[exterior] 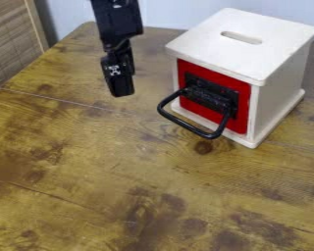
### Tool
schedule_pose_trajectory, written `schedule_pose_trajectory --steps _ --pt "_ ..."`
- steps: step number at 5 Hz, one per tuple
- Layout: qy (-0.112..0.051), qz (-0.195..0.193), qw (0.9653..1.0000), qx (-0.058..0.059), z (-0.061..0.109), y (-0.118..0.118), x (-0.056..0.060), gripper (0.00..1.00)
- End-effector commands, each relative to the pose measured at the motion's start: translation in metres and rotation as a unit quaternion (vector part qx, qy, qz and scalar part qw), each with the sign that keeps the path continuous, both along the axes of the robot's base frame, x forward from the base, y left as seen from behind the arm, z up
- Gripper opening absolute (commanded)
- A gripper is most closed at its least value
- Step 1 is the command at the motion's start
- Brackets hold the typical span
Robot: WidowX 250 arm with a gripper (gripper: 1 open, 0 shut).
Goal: Close the drawer
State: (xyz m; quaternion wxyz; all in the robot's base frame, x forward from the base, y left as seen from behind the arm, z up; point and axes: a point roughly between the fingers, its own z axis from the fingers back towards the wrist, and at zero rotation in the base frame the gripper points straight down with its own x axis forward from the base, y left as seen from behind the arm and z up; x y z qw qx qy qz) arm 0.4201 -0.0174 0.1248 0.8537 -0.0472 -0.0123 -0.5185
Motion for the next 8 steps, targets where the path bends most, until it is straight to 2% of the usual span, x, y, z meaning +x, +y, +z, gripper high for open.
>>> schedule_pose_trajectory --steps 1,2,3,4,5,6,7,8 --pt "-0.06 0.018 0.9974 0.037 0.036 0.005 0.013 1.0" --pt "-0.098 0.03 0.9939 0.041 0.042 0.0 0.025 1.0" --pt "-0.12 0.036 0.9921 0.005 0.038 -0.011 0.029 1.0" --pt "-0.107 0.047 0.9926 -0.032 0.037 -0.029 0.024 1.0" --pt "-0.068 0.05 0.9956 -0.041 0.041 -0.028 0.028 1.0" --pt "-0.045 0.055 0.9974 -0.012 0.044 -0.031 0.027 1.0" --pt "-0.056 0.062 0.9961 0.029 0.043 -0.034 0.022 1.0" --pt "-0.101 0.058 0.9923 0.04 0.057 -0.045 0.009 1.0"
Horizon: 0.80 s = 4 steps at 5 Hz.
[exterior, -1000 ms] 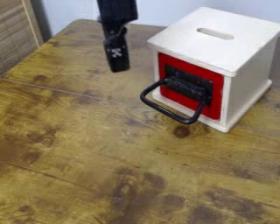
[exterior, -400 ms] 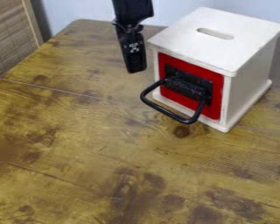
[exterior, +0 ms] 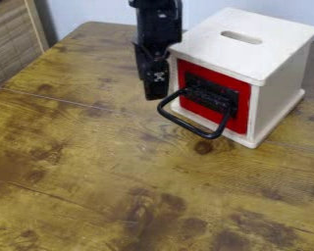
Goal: Close the drawer
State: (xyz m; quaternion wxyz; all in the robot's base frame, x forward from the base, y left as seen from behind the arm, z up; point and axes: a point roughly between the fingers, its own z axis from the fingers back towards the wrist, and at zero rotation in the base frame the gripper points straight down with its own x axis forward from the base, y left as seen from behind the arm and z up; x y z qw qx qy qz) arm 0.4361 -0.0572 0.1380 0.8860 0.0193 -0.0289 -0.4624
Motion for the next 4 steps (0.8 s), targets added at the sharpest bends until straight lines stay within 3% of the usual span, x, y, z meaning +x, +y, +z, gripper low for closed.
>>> schedule_pose_trajectory --steps 1,2,3,4 --pt "-0.089 -0.01 0.9953 -0.035 0.042 -0.005 -0.009 1.0" --pt "-0.09 0.018 0.9933 -0.07 0.049 0.001 -0.017 1.0" --pt "-0.056 0.048 0.9932 -0.09 0.042 0.01 -0.018 1.0" --pt "-0.019 0.044 0.9959 -0.077 0.031 0.016 0.006 1.0"
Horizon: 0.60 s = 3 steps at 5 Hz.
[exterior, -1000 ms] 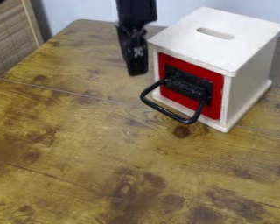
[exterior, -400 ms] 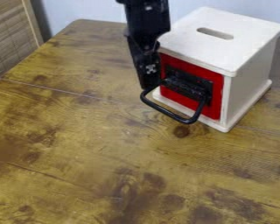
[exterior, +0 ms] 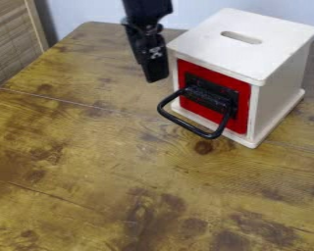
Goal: Close the drawer
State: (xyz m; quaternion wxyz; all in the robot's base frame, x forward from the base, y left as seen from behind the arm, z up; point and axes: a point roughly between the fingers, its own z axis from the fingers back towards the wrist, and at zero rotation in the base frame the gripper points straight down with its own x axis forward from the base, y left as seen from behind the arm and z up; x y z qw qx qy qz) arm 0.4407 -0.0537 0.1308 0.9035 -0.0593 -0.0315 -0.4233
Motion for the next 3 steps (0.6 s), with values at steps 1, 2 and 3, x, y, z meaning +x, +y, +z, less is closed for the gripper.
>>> schedule_pose_trajectory --steps 1,2,3 --pt "-0.049 -0.009 0.998 0.038 0.029 0.013 0.015 1.0" --pt "-0.078 -0.02 0.9952 0.056 0.026 0.01 0.014 1.0" --pt "-0.116 -0.007 0.9915 0.059 0.043 0.004 -0.007 1.0"
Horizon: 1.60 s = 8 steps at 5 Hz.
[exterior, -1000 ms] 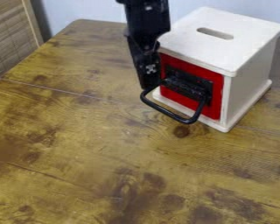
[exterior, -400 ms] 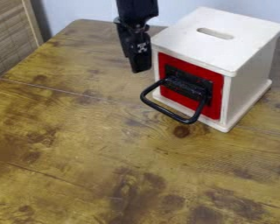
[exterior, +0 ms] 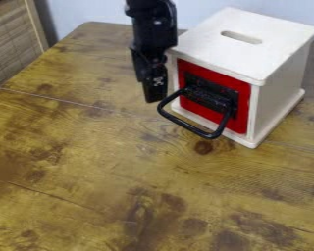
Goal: Close the drawer
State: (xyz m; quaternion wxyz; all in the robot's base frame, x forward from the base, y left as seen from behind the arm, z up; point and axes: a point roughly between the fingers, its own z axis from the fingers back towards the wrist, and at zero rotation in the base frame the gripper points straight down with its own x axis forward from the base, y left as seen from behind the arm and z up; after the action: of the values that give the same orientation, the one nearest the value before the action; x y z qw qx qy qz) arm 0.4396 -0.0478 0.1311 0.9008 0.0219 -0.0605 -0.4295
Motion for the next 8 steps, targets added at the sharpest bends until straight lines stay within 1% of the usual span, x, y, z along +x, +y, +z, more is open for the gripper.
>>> schedule_pose_trajectory --steps 1,2,3,4,5,6,7,8 --pt "-0.059 -0.011 0.997 -0.048 0.047 0.003 -0.008 1.0" --pt "-0.033 0.002 0.9972 -0.067 0.051 0.013 -0.003 1.0" --pt "0.008 0.031 0.997 -0.071 0.029 0.017 0.004 1.0" --pt "0.011 0.029 0.9991 -0.03 0.022 0.002 0.001 1.0" --pt "-0.005 0.009 0.9998 -0.019 0.023 -0.011 0.001 1.0" --pt "-0.021 -0.029 0.999 -0.026 0.035 -0.021 -0.007 1.0" --pt "-0.036 -0.062 0.997 -0.029 0.043 -0.015 -0.02 1.0" --pt "-0.033 -0.09 0.9943 -0.045 0.045 -0.005 -0.028 1.0"
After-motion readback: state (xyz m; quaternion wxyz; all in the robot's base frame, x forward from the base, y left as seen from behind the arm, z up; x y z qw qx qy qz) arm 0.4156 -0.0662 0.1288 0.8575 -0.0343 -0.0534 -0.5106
